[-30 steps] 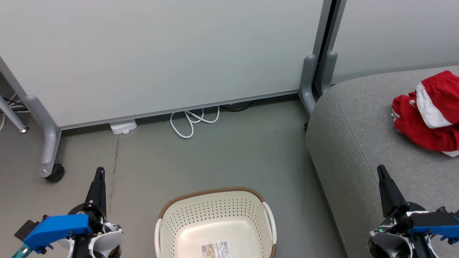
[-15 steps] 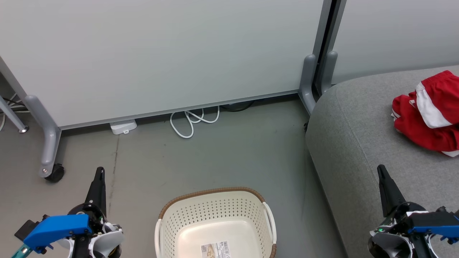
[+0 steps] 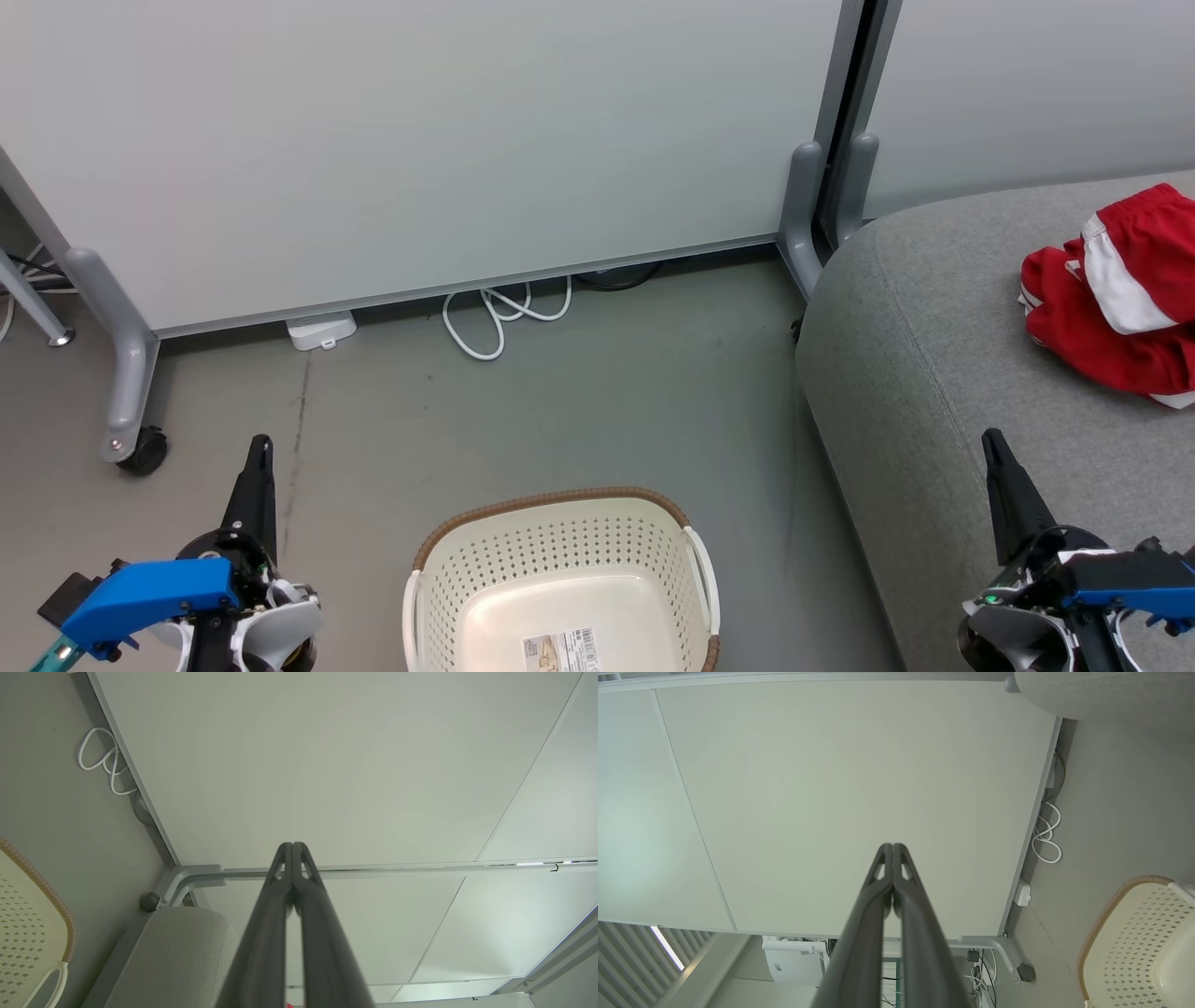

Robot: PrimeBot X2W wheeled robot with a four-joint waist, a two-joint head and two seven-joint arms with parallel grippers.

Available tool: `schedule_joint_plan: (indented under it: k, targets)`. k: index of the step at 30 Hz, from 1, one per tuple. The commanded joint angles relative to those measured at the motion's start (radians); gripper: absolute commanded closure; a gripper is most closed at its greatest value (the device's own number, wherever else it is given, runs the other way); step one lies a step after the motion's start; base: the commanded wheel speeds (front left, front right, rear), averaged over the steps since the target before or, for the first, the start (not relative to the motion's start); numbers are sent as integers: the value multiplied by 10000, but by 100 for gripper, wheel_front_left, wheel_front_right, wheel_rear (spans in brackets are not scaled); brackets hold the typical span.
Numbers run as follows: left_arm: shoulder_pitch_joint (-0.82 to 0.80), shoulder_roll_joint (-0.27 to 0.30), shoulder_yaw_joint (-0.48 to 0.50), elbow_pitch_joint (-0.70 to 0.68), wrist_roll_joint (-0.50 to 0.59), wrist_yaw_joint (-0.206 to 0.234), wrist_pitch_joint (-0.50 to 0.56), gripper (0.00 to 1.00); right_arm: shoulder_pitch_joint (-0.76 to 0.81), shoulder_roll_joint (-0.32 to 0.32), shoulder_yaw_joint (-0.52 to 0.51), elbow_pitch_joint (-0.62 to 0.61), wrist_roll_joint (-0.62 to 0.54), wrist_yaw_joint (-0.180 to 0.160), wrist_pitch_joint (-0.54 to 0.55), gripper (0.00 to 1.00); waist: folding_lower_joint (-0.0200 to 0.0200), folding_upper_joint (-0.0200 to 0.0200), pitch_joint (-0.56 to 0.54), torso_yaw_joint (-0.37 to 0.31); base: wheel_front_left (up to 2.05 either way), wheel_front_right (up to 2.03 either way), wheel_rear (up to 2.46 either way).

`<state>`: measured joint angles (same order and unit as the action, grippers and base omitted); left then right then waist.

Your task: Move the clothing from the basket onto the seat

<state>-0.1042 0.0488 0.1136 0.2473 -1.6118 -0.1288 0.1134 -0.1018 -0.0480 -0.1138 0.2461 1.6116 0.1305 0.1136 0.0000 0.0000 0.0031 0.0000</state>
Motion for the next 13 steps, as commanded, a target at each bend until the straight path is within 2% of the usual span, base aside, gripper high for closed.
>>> schedule_joint_plan:
  k: [1,13]
  targets:
    - [-92,27,25,-35,-21,-38,49,100,-128,-40,-13,-22,26,4,47,100,0,0,0,0,0,0,0]
    - [-92,27,24,-36,-22,-38,49,100,-123,-40,-12,-23,26,4,46,100,0,0,0,0,0,0,0]
